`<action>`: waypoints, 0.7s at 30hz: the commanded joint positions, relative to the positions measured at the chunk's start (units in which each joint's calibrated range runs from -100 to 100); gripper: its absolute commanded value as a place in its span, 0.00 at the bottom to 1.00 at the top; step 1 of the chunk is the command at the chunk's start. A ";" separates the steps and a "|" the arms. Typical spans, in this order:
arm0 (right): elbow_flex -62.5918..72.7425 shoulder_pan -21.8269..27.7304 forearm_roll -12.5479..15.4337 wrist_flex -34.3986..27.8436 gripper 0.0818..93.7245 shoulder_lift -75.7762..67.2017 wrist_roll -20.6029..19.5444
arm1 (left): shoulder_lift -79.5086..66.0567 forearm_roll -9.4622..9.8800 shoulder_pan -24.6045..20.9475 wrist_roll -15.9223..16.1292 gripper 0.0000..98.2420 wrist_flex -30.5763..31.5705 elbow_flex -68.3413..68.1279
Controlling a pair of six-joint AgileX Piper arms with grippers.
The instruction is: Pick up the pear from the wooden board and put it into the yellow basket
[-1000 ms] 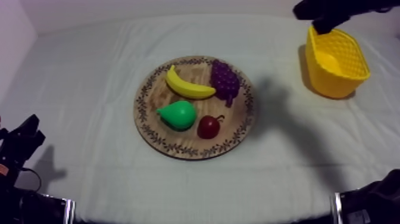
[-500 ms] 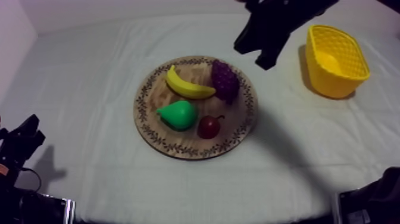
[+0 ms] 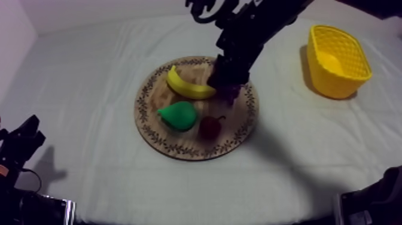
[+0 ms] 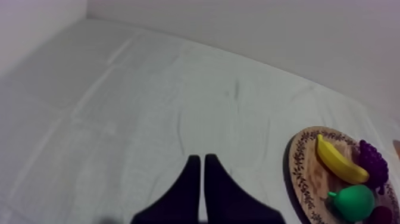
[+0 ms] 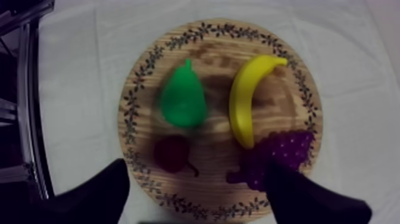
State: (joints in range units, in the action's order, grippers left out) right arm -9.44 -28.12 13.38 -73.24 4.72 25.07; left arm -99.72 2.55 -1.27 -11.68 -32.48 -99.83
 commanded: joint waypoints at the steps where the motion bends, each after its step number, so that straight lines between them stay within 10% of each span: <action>1: 0.46 -0.18 0.34 0.03 0.87 0.90 0.25 | -0.02 0.01 0.00 -0.02 0.00 -0.01 0.05; 21: 6.43 -4.56 0.72 5.30 0.86 21.91 0.01 | -0.02 0.01 0.00 -0.02 0.00 -0.01 0.05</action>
State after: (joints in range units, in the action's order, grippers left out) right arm -4.06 -32.64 14.01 -67.65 24.66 25.04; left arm -99.72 2.55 -1.27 -11.68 -32.48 -99.83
